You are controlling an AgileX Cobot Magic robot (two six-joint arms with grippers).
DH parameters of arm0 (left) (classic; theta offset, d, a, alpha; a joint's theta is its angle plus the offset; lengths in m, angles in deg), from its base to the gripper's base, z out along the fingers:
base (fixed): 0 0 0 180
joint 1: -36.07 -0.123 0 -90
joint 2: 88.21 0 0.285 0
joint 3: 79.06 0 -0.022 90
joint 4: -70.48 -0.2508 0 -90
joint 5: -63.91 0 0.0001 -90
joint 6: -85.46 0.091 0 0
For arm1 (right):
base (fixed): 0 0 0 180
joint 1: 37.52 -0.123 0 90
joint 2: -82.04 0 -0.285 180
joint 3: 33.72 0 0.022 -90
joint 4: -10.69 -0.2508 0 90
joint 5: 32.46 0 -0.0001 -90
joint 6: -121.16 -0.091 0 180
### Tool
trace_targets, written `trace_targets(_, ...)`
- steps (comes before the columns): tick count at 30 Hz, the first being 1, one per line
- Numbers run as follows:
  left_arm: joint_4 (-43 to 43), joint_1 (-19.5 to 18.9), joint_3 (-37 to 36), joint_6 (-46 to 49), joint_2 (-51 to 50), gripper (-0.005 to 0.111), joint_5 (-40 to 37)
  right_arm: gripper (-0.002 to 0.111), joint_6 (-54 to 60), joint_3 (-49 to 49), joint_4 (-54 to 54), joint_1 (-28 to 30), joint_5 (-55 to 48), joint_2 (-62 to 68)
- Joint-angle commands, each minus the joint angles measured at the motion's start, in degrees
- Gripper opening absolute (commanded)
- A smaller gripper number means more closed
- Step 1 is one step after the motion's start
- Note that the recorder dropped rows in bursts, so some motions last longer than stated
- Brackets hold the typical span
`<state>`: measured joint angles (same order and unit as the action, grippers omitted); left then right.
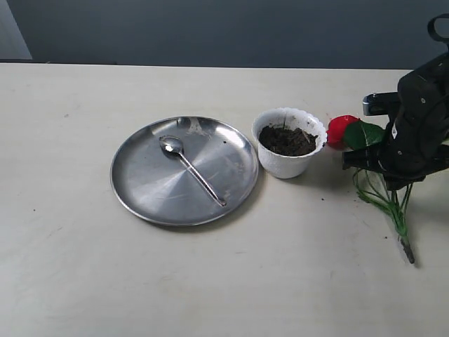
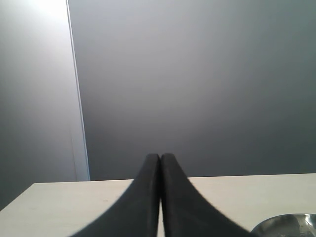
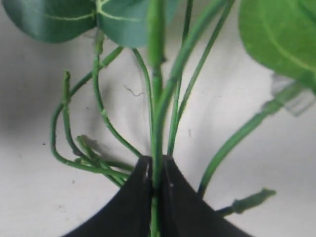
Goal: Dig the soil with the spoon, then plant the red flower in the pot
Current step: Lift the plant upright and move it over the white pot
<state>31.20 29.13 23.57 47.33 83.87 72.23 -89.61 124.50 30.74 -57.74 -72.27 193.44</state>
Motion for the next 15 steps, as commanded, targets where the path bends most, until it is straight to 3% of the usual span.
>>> trace_targets(1, 0.41, 0.25, 0.16, -0.29, 0.13, 0.000, 0.27, -0.001, 0.11, 0.37, 2.32, 0.24, 0.16, -0.05)
trace_targets(15, 0.41, 0.25, 0.16, -0.29, 0.13, 0.000, 0.27, -0.001, -4.46, -0.80, 4.97, 0.24, 5.74, -10.80)
